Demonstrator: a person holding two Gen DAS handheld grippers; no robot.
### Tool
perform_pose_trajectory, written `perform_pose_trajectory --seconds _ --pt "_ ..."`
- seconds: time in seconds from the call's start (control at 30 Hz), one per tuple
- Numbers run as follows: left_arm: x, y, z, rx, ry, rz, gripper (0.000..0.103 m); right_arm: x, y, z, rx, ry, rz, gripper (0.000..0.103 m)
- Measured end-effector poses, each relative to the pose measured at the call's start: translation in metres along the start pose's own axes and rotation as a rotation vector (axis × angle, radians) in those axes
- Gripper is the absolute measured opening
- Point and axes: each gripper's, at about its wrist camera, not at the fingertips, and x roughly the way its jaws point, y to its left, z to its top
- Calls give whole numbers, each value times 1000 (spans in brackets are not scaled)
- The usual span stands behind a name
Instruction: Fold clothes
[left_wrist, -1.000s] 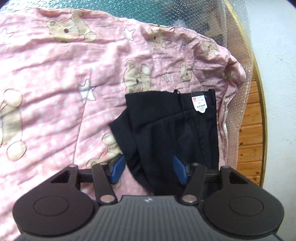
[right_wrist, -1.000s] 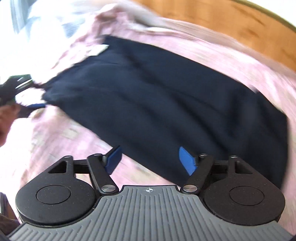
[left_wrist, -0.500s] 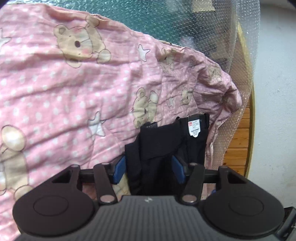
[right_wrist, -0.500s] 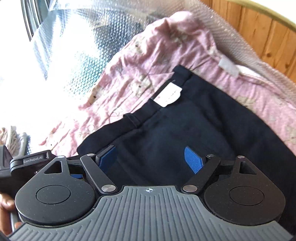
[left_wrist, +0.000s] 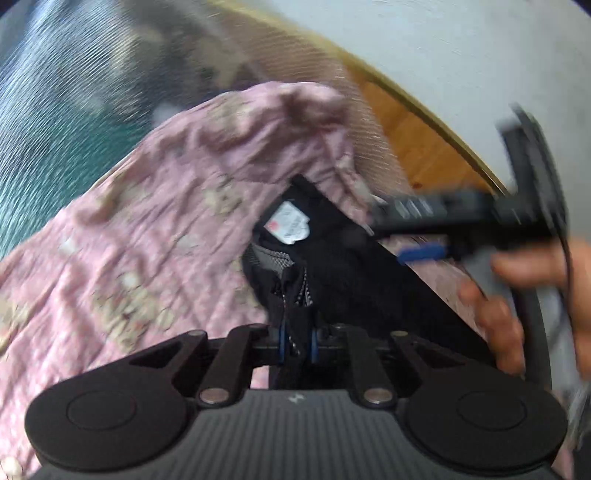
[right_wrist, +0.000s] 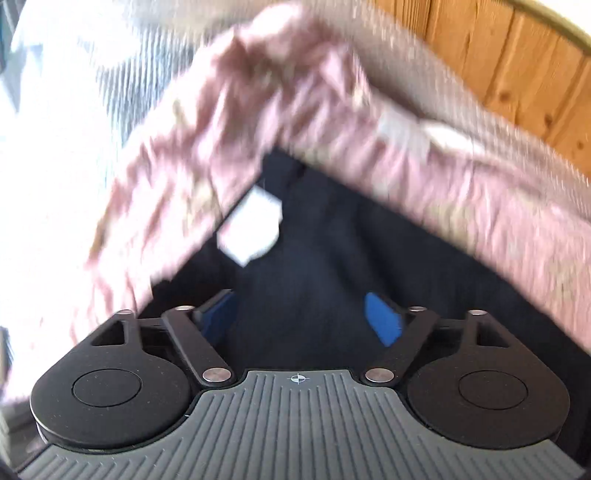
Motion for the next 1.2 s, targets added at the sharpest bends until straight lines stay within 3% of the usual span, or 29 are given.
perform_pose_trajectory --seconds 0.1,0.17,0.27,0.33,0.37,0.4,0.43,0.57,0.67,0.83,0.97,1.1,1.2 --pt "5 -42 -6 168 0 -26 11 20 25 41 -133 107 8 94" --pt "10 -58 -13 213 11 -42 11 41 49 57 -260 189 -24 95" --pt "16 -69 -23 234 26 -56 11 84 81 56 -408 326 -87 95" --pt "18 -73 -29 255 32 -61 11 105 93 48 -468 370 -134 89" --pt "19 -76 -32 265 35 -63 11 113 98 42 -502 376 -175 67" --pt "19 -77 -35 272 37 -65 11 112 96 39 -517 359 -204 27" --pt "17 -77 -36 270 35 -70 11 111 94 37 -527 339 -228 15" --pt "2 -86 -35 296 25 -160 11 36 28 38 -202 161 -77 10" --pt "-5 -115 -45 388 54 -263 11 -26 -51 14 78 56 -15 10" --pt "16 -165 -83 522 163 -356 12 -53 -174 -75 395 11 13 10" --pt "43 -195 -114 605 268 -338 12 -31 -214 -164 537 -45 66 10" --pt "52 -213 -132 649 305 -311 13 -22 -225 -193 555 -105 117 10" --pt "55 -221 -142 646 336 -265 20 -17 -228 -200 547 -127 136 11"
